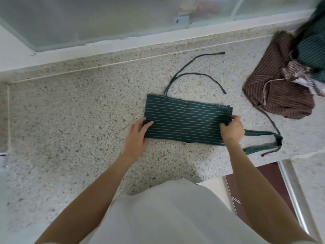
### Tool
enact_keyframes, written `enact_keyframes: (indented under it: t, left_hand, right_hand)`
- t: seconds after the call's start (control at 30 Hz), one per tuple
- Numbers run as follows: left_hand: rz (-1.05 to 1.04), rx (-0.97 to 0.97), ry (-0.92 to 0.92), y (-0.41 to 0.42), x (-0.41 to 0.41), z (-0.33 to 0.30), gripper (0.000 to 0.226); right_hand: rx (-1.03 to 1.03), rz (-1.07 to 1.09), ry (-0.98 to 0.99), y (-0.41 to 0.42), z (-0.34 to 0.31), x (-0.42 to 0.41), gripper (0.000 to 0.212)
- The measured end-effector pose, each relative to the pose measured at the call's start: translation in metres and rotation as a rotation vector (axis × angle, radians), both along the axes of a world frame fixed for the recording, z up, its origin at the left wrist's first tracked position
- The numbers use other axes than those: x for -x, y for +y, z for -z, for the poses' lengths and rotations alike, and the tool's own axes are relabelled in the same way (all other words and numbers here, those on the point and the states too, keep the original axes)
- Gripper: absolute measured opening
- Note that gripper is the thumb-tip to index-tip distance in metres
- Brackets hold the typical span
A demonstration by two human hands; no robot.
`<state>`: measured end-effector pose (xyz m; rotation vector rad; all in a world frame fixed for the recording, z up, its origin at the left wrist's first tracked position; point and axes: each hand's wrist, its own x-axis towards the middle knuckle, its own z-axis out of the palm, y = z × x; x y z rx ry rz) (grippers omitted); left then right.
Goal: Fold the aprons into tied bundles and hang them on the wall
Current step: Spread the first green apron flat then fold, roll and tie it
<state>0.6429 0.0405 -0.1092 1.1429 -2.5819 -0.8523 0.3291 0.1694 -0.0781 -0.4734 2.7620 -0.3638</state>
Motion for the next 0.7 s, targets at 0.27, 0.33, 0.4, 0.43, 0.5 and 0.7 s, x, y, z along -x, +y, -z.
enact_keyframes:
  t: [0.27, 0.33, 0.4, 0.43, 0.5, 0.7]
  left_hand:
    - [-0.583, -0.950, 0.288, -0.036, 0.026, -0.045, 0.030]
    - [-0.616, -0.998, 0.211, -0.051, 0.029, -0.049, 0.026]
    - [-0.633, -1.080, 0.262, -0.062, 0.031, -0.048, 0.027]
    - [-0.649, -1.122, 0.299, -0.067, 0.032, -0.046, 0.027]
    - [-0.659, -1.163, 0.357, -0.075, 0.031, -0.044, 0.029]
    - [-0.851, -0.918, 0.384, -0.085, 0.021, -0.036, 0.033]
  right_hand:
    - [0.126, -0.052, 0.028, -0.004, 0.005, 0.002, 0.024]
    - [0.180, -0.068, 0.003, -0.014, 0.005, 0.002, 0.024]
    - [0.222, -0.117, -0.028, -0.025, 0.005, 0.001, 0.024]
    - [0.239, -0.145, -0.039, -0.030, 0.005, 0.001, 0.023]
    - [0.259, -0.180, -0.045, -0.040, 0.002, 0.001, 0.023]
    - [0.234, -0.147, 0.008, -0.049, 0.003, 0.008, 0.024]
